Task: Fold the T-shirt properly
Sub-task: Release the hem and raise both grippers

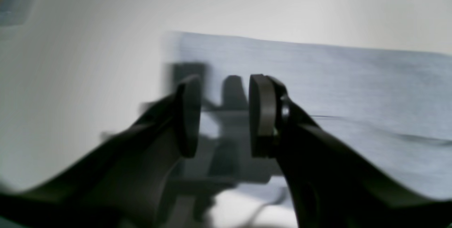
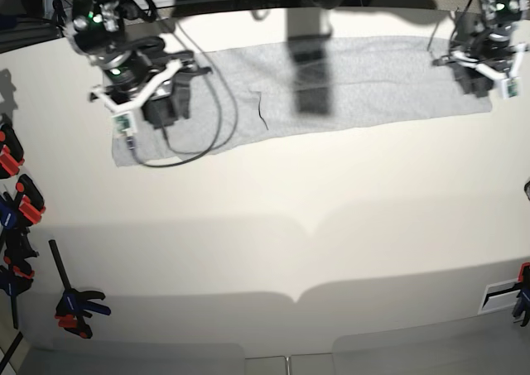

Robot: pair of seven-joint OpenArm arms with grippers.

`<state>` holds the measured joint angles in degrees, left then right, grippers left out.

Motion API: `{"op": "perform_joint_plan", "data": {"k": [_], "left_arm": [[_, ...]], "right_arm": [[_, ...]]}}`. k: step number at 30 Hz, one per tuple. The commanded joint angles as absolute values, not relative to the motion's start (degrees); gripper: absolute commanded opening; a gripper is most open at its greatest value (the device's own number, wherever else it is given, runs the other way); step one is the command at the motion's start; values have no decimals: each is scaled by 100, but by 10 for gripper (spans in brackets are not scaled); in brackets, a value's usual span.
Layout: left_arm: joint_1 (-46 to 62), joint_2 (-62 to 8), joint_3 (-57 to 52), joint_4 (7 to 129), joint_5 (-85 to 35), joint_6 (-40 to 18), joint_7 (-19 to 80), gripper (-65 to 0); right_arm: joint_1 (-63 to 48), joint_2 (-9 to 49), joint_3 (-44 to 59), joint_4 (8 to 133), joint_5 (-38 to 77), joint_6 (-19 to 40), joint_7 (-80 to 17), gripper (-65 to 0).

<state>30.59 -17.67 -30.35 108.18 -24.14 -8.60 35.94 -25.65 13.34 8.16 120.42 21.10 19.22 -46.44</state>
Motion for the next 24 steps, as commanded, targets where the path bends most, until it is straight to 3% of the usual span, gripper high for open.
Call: {"op": "perform_joint_plan", "data": {"k": [1, 6, 12, 18, 24], "left_arm": [[2941, -1723, -3068, 10687, -2484, -943, 3520, -441], [2582, -1441, -3065, 9601, -2515, -1350, 3420, -441], [2241, -1450, -3065, 8416, -2397, -1358, 3332, -441], [1693, -1450, -3065, 7620, -2388, -1586, 3363, -441], [1026, -1448, -3065, 7489, -2091, -1787, 3535, -441]], "right_arm": [[-2464, 1380, 703, 11902, 2003, 1955, -4482, -458], [-1804, 1380, 10, 10580, 1640, 1955, -4294, -458], [-932, 1347, -607, 8783, 1210, 1951, -4176, -458], [-257, 1111, -576, 7472, 867, 1844, -3979, -458], [209, 1111, -294, 7070, 869, 1691, -4060, -458]]}}
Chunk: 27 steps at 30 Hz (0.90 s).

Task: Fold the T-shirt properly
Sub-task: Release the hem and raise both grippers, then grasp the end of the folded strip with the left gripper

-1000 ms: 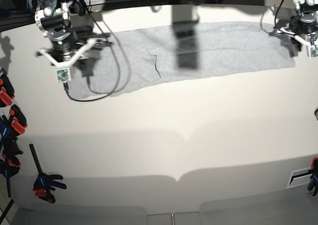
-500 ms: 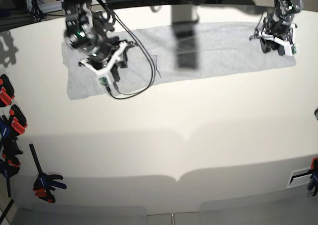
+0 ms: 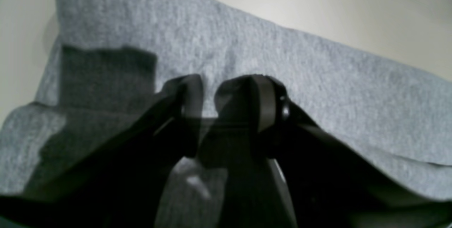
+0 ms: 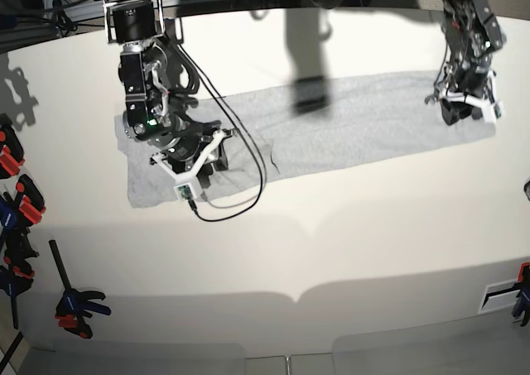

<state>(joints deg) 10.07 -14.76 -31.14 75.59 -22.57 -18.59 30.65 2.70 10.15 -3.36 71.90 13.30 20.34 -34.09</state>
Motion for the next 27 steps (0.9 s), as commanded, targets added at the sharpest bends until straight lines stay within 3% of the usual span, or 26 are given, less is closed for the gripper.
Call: {"op": "perform_joint_plan", "data": {"k": [1, 10, 17, 22, 27], "left_arm": [[908, -1448, -3065, 7489, -1979, -1789, 3634, -441], [322, -1763, -3065, 7502, -1898, -1833, 4219, -441], [152, -2502, -3068, 7509, -1920, -1828, 4195, -439], [8, -3094, -3068, 7507, -2261, -1828, 4720, -290], [-32, -3544, -3065, 7419, -2801, -1831, 4836, -271]], "right_arm": [[246, 1111, -198, 7070, 871, 1688, -4082, -458], [395, 1111, 412, 7244, 921, 2003, -4460, -458], [397, 1109, 423, 8482, 980, 2038, -4600, -457], [392, 1109, 423, 9592, 978, 2038, -5218, -457], [342, 1096, 423, 10608, 1048, 2220, -5245, -457]]}}
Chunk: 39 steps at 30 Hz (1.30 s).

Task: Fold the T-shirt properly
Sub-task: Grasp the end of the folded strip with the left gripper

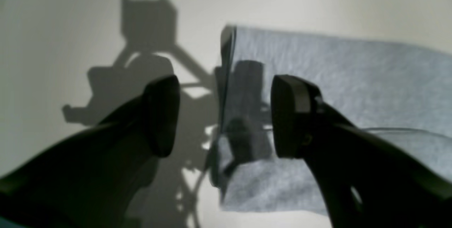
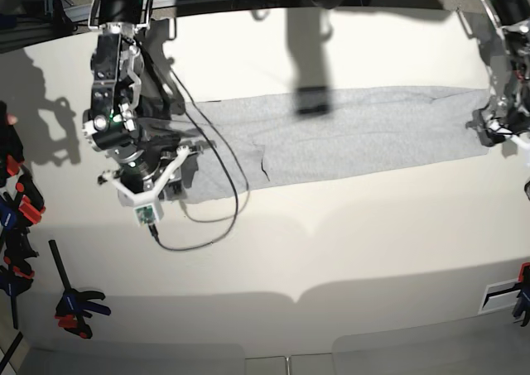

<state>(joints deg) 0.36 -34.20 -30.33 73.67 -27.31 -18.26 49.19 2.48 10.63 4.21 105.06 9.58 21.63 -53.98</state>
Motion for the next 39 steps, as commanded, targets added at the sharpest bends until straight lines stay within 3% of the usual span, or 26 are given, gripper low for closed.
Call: {"op": "perform_joint_plan", "data": {"k": [1, 8, 17, 29, 36, 39], "left_arm": [[-32, -3597, -3065, 7332, -2867, -1839, 4812, -271], [-158, -3719, -3065, 6097, -2904, -2187, 4425, -271], [-399, -3750, -3065, 5205, -4388, -3277, 5452, -271], [-401, -3750, -3065, 4906, -5867, -3822, 6790, -275], [-397, -3671, -3065, 4906, -6095, -3826, 6532, -404], [-399, -3717, -3065, 4906, -6097, -3824, 6233, -529]], "right_arm": [[298, 1092, 421, 10763, 1109, 2305, -5242, -457], [-266, 1094, 412, 11244, 1522, 2637, -5120, -457], [-622, 1096, 412, 11253, 1525, 2812, -4993, -457], [-620, 1096, 412, 11255, 1527, 2812, -4945, -457], [-620, 1094, 412, 11255, 1525, 2812, -4952, -457], [-620, 1096, 412, 11255, 1525, 2812, -4954, -457]]}}
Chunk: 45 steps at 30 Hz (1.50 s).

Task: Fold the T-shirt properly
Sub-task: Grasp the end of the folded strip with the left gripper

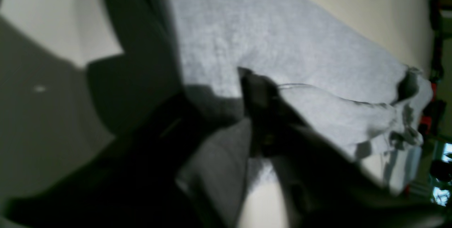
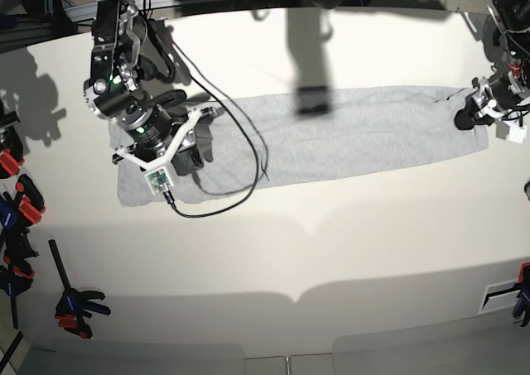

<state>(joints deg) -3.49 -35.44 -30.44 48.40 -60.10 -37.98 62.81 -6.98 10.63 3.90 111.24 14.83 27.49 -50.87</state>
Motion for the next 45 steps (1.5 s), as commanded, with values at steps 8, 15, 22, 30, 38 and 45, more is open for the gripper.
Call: {"op": "perform_joint_plan", "data": {"k": [8, 15, 22, 30, 38, 45], "left_arm": [[-401, -4165, -3068, 4912, -6114, -3813, 5655, -650], [-401, -4289, -3068, 5306, -6095, -3817, 5942, -650], [-397, -4139, -3065, 6650, -6101, -3752, 6598, -650], [-366, -3417, -3065, 8079, -6119, -3374, 6652, -650], [-364, -2217, -3065, 8219, -6117, -3262, 6761, -650], [-287, -1225, -3065, 8219, -6117, -3323, 6796, -650]], "right_arm": [[-622, 1096, 412, 11255, 1527, 2812, -4980, -458], [-620, 1094, 412, 11255, 1544, 2812, -4960, -458], [-620, 1094, 412, 11257, 1542, 2810, -4965, -458], [-617, 1094, 412, 11257, 1544, 2810, -4947, -458], [-615, 1094, 412, 11257, 1542, 2810, -4939, -458], [-574, 1094, 412, 11257, 1544, 2810, -4934, -458]]}}
